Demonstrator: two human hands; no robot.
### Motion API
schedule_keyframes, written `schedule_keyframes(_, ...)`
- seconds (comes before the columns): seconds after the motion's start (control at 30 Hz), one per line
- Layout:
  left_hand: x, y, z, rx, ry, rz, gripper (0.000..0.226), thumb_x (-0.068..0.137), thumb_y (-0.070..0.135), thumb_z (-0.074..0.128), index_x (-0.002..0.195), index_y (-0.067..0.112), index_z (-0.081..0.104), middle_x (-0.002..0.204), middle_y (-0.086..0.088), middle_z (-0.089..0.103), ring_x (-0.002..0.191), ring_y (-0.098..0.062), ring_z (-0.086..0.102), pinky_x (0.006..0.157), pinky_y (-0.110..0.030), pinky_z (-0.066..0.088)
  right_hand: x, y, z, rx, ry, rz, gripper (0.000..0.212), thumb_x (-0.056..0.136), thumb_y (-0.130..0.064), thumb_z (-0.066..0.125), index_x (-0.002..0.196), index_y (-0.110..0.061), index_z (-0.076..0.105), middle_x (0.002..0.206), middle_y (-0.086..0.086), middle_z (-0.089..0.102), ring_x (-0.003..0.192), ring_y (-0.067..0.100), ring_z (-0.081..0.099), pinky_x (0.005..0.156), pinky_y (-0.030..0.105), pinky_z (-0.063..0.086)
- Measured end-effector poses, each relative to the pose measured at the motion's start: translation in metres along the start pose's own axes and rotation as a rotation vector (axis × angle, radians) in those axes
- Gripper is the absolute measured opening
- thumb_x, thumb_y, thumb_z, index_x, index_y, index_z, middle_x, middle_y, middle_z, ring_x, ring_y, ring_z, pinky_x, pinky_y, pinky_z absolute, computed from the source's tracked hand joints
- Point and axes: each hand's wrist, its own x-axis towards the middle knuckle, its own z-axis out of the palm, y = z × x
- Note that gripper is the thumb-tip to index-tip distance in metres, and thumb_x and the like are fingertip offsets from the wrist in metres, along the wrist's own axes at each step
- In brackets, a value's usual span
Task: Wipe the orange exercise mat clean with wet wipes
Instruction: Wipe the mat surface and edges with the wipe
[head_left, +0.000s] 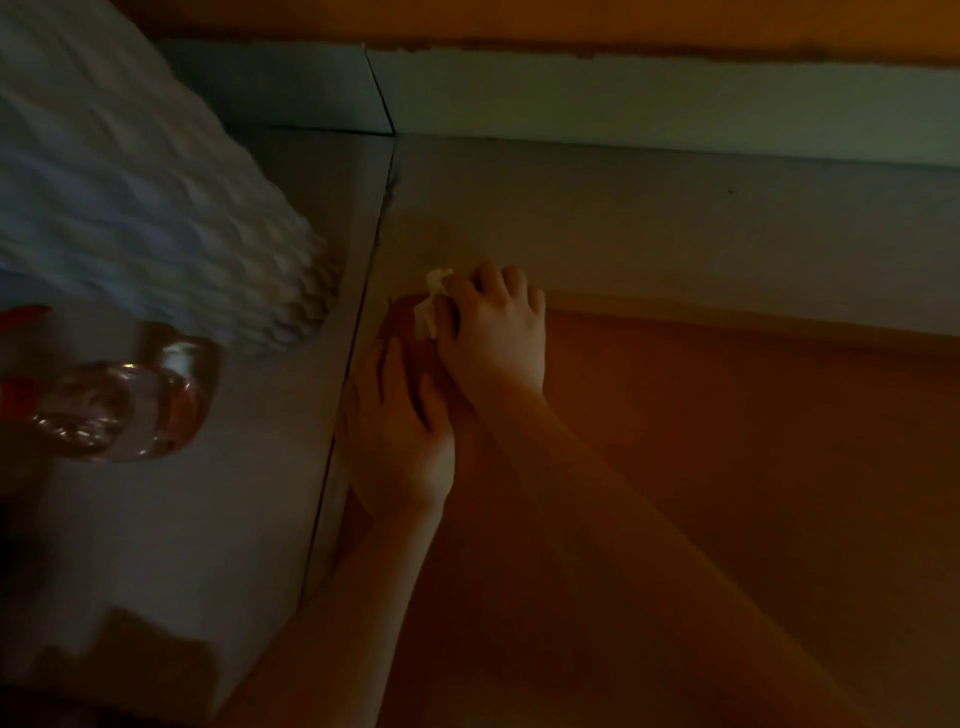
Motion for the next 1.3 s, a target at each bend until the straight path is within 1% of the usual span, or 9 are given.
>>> schedule_keyframes(0.2,0.002,0.000,0.001,0.004,-0.019,-0.016,0.055,0.092,0.035,0.033,0.133,0.004,0.053,0.137,-0.015,0.053,0.120,-0.035,0.052,0.097,-0.047,0.041,0.003,0.000,-0.001,0.052,0.002,-0.017,0.035,0.090,-0.030,0.039,0.101,-0.017,0.070,0.094,0.004,0.066,0.087,0.027,0.059,0.070,0.038,0.043)
schedule_keyframes(0.3,0.000,-0.001,0.001,0.001,-0.023,-0.028,0.060,0.093,0.040,0.027,0.137,0.007,0.050,0.140,-0.012,0.051,0.126,-0.030,0.048,0.102,-0.044,0.037,0.002,-0.001,0.000,0.053,0.019,-0.025,0.034,0.087,-0.028,0.040,0.094,-0.020,0.073,0.087,0.002,0.067,0.084,0.027,0.059,0.069,0.038,0.042)
schedule_keyframes(0.37,0.000,-0.001,0.001,-0.022,-0.027,-0.030,0.062,0.092,0.042,0.024,0.138,0.008,0.049,0.141,-0.011,0.049,0.127,-0.030,0.047,0.103,-0.045,0.037,0.001,0.000,-0.002,0.034,0.020,-0.015,0.029,0.089,-0.027,0.045,0.094,-0.019,0.073,0.090,0.001,0.067,0.089,0.027,0.058,0.073,0.038,0.040)
schedule_keyframes(0.53,-0.002,-0.001,0.001,-0.062,-0.026,-0.025,0.062,0.091,0.042,0.025,0.138,0.008,0.050,0.141,-0.011,0.049,0.125,-0.030,0.048,0.103,-0.046,0.038,0.017,-0.012,-0.009,0.008,-0.242,0.104,0.038,0.099,-0.033,0.034,0.113,-0.018,0.066,0.115,0.000,0.060,0.113,0.023,0.046,0.093,0.036,0.032)
schedule_keyframes(0.7,-0.001,-0.005,0.002,-0.079,-0.025,-0.008,0.058,0.094,0.037,0.027,0.136,0.007,0.051,0.139,-0.013,0.051,0.124,-0.032,0.050,0.101,-0.050,0.042,0.025,-0.017,-0.012,0.029,-0.365,0.081,0.036,0.100,-0.032,0.035,0.117,-0.018,0.064,0.121,0.002,0.056,0.118,0.023,0.044,0.096,0.037,0.032)
schedule_keyframes(0.9,-0.003,-0.003,-0.001,-0.040,-0.057,-0.025,0.057,0.095,0.035,0.025,0.138,0.006,0.049,0.142,-0.016,0.047,0.126,-0.036,0.048,0.102,-0.049,0.040,0.011,0.025,-0.032,0.004,-0.325,0.129,0.036,0.100,-0.035,0.037,0.115,-0.017,0.064,0.121,0.003,0.058,0.120,0.025,0.045,0.096,0.039,0.032)
schedule_keyframes(1.0,-0.004,-0.003,0.000,-0.030,-0.058,-0.015,0.053,0.095,0.031,0.029,0.135,0.005,0.051,0.138,-0.018,0.051,0.119,-0.038,0.053,0.095,-0.049,0.045,-0.002,0.025,-0.026,-0.018,-0.135,0.092,0.042,0.095,-0.035,0.033,0.099,-0.012,0.068,0.102,0.007,0.066,0.102,0.029,0.057,0.083,0.041,0.041)
schedule_keyframes(1.07,-0.003,-0.003,0.000,-0.024,-0.063,-0.010,0.053,0.095,0.031,0.030,0.134,0.004,0.052,0.137,-0.018,0.051,0.117,-0.039,0.054,0.094,-0.048,0.045,-0.004,0.023,-0.022,-0.048,-0.070,0.098,0.045,0.091,-0.034,0.030,0.090,-0.011,0.069,0.092,0.006,0.067,0.091,0.028,0.060,0.074,0.040,0.044)
schedule_keyframes(1.3,-0.003,-0.004,-0.002,-0.031,-0.104,-0.019,0.056,0.094,0.033,0.027,0.138,0.005,0.048,0.141,-0.017,0.048,0.121,-0.039,0.051,0.097,-0.050,0.042,-0.002,0.022,-0.022,-0.048,-0.083,0.090,0.039,0.090,-0.033,0.036,0.094,-0.015,0.070,0.092,0.002,0.066,0.091,0.025,0.059,0.074,0.037,0.043)
